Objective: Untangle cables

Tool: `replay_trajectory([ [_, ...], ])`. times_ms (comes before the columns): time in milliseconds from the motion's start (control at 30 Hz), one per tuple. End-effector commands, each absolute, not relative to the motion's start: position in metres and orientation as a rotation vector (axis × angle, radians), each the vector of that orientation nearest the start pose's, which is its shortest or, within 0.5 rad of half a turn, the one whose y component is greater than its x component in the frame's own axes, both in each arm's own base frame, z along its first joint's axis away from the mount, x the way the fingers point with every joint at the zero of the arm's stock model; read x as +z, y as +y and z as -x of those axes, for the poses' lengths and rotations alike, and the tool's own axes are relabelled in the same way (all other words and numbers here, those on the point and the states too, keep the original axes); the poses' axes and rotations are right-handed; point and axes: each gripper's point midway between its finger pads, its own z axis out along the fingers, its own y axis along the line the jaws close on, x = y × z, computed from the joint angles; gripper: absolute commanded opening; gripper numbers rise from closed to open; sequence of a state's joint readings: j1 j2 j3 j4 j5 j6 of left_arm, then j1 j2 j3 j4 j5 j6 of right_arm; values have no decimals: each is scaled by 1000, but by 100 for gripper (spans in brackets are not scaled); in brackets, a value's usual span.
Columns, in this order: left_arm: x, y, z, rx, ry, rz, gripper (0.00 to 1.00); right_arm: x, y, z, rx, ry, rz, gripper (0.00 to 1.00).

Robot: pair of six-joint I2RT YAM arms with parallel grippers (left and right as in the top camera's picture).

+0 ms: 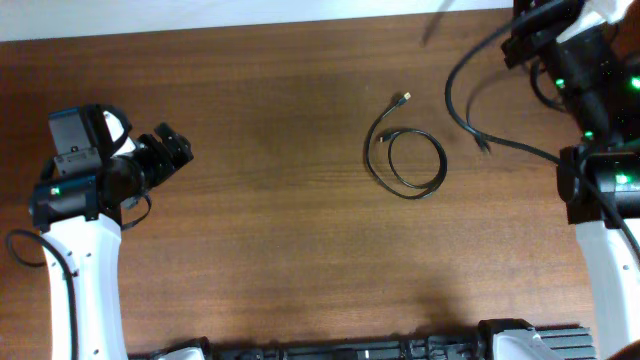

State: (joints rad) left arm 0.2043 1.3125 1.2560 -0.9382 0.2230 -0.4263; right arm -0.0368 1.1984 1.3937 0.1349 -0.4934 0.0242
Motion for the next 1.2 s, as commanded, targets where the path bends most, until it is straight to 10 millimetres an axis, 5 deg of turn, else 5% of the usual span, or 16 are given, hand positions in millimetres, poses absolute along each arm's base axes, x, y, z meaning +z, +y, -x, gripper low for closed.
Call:
replay_trajectory([
  [0, 221, 34, -334, -353, 2444, 707, 99, 563, 92, -337, 371, 1099, 546, 4],
  [67, 221, 34, -334, -353, 2444, 707, 99, 568, 79, -345, 318, 1107, 462, 4],
  [167, 221, 34, -334, -353, 2444, 707, 99, 575, 26, -363, 125, 1131, 171, 4],
  [300, 221, 34, -334, -353, 2444, 707, 99, 535, -60, -368, -342, 1320, -151, 4],
  [367, 221, 34, -334, -353, 2444, 707, 99, 518, -139, -323, -700, 1315, -600, 4],
  [400, 221, 34, -334, -353, 2444, 707, 99, 506, -179, -279, -922, 1268, -866, 4],
  [533, 221, 34, -334, -353, 2444, 707, 98, 472, -243, -230, -1255, 1249, -1153, 4],
  [633, 221, 34, -334, -353, 2444, 707, 99, 438, -253, -235, -1153, 1277, -1226, 4],
  [767, 221, 34, -334, -353, 2444, 707, 99, 359, -266, -304, -958, 1648, -1094, 4],
  [867, 221, 34, -334, -353, 2444, 707, 99, 345, -260, -333, -821, 1712, -1026, 4],
  [967, 221, 34, -334, -353, 2444, 707, 99, 327, -284, -305, -895, 1767, -1113, 4],
  [1033, 221, 34, -334, -353, 2444, 707, 98, 295, -314, -285, -883, 1778, -1268, 4],
  [1167, 221, 34, -334, -353, 2444, 707, 99, 177, -333, -307, -632, 2104, -1339, 4],
])
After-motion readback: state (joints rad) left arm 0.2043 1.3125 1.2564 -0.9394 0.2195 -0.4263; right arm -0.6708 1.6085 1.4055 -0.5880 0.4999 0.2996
